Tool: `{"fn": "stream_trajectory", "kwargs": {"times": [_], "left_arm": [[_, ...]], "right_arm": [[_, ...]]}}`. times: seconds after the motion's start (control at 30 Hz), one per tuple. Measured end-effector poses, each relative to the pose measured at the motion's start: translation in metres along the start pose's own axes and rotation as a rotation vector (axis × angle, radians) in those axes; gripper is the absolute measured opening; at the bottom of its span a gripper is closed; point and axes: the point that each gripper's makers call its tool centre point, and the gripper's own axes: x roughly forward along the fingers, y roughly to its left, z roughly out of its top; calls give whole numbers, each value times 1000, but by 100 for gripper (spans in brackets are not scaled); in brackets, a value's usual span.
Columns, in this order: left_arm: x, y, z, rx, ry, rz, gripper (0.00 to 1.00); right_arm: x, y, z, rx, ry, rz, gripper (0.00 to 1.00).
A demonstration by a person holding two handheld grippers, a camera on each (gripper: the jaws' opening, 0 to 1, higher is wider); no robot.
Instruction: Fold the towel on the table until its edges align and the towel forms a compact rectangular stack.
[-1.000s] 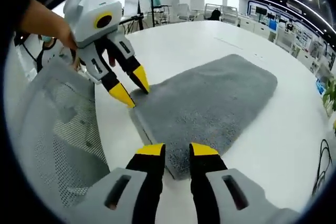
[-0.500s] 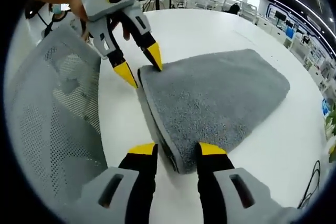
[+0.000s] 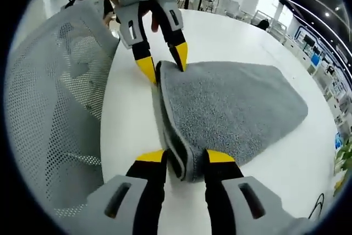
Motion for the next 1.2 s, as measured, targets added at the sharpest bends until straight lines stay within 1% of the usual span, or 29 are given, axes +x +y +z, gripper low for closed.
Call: {"fn": "stream_trajectory", "kwargs": {"times": [0.1,0.17,0.2,0.23,0.27,0.33,0.4,0.47,0.5,0.57,0.6,0.63,0.67,0.73,0.8,0.87,0.9,1.07,1.2], "left_arm": [[0,2,1,-18,-10,9,28],[1,3,1,-26,-28,20,27],[1,3,1,-43,-35,27,27],[1,3,1,-54,-38,33,26],[1,4,0,-52,-40,37,25],[0,3,1,-70,-45,52,23],[1,4,2,-77,-38,70,19],[2,4,2,-75,-13,90,16],[2,4,3,-74,-4,95,14],[2,1,4,-62,12,100,12],[2,1,4,-74,20,96,11],[0,-3,4,-93,29,81,11],[-1,-6,3,-93,32,63,11],[-4,-10,2,-118,34,37,10],[-8,-16,2,-171,38,3,9],[-11,-24,2,-200,34,-37,9],[-13,-25,2,-209,30,-44,9],[-20,-34,4,-172,14,-67,8],[-30,-37,10,-147,-11,-73,8]], "right_arm": [[1,-4,-2,-6,4,-17,20],[1,-6,0,15,-5,-17,18],[1,-5,-2,12,1,-22,17],[1,-5,1,-3,-7,-27,15],[0,-4,0,2,0,-29,14],[0,-4,1,-19,14,-42,11],[0,-5,2,-21,14,-41,8],[-1,-4,3,54,-1,-23,6],[-1,-6,3,42,3,-24,5],[-2,-1,3,17,17,-10,5],[-3,2,2,8,29,-3,5],[-5,5,2,4,38,7,5],[-6,7,2,5,42,17,4],[-7,12,1,34,38,36,4],[-9,18,0,71,22,62,4],[-13,24,-2,66,21,75,4],[-12,26,-3,65,21,79,4],[-18,36,-3,78,3,79,4],[-26,40,0,84,-13,73,4]]}}
